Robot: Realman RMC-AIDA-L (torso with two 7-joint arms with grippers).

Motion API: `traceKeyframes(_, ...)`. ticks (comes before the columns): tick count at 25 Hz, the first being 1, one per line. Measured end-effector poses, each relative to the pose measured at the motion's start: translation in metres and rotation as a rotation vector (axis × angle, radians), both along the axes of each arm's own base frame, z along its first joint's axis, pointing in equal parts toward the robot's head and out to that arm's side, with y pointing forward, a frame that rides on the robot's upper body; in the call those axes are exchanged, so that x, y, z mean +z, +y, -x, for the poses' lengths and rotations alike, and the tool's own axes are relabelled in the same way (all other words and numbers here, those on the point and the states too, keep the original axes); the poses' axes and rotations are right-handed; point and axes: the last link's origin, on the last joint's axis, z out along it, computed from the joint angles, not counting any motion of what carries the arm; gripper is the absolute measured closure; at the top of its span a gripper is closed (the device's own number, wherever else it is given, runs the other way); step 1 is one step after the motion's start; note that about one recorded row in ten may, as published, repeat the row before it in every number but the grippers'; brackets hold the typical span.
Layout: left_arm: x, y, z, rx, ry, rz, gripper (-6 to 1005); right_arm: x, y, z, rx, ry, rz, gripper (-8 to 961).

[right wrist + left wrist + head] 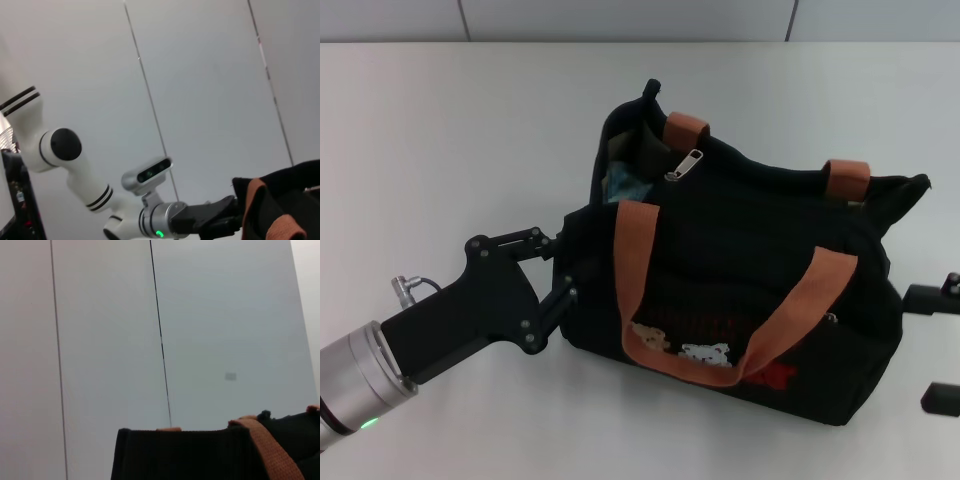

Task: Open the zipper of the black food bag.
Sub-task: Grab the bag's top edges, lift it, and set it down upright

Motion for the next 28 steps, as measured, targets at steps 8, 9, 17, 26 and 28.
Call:
traceKeyframes(8, 0.015, 0.008, -0.015, -0.100, -0.056, -0.020, 788, 0.028, 0.011, 0.003, -0.067, 0.106, -0.163, 111)
traceKeyframes(9, 0.015, 0.008, -0.015, -0.100, -0.056, -0.020, 797, 0.028, 0.011, 0.003, -0.067, 0.106, -0.163, 111)
traceKeyframes(17, 0.044, 0.035, -0.038, -0.246, -0.068, -0.010, 845, 0.074, 0.048, 0.037, -0.040, -0.038, -0.321, 112)
traceKeyframes(26, 0.054, 0.049, -0.056, -0.336, -0.061, 0.002, 851, 0.075, 0.079, 0.114, 0.202, -0.343, -0.384, 144)
traceKeyframes(28, 0.054, 0.050, -0.057, -0.345, -0.062, 0.002, 852, 0.071, 0.084, 0.126, 0.241, -0.383, -0.412, 159)
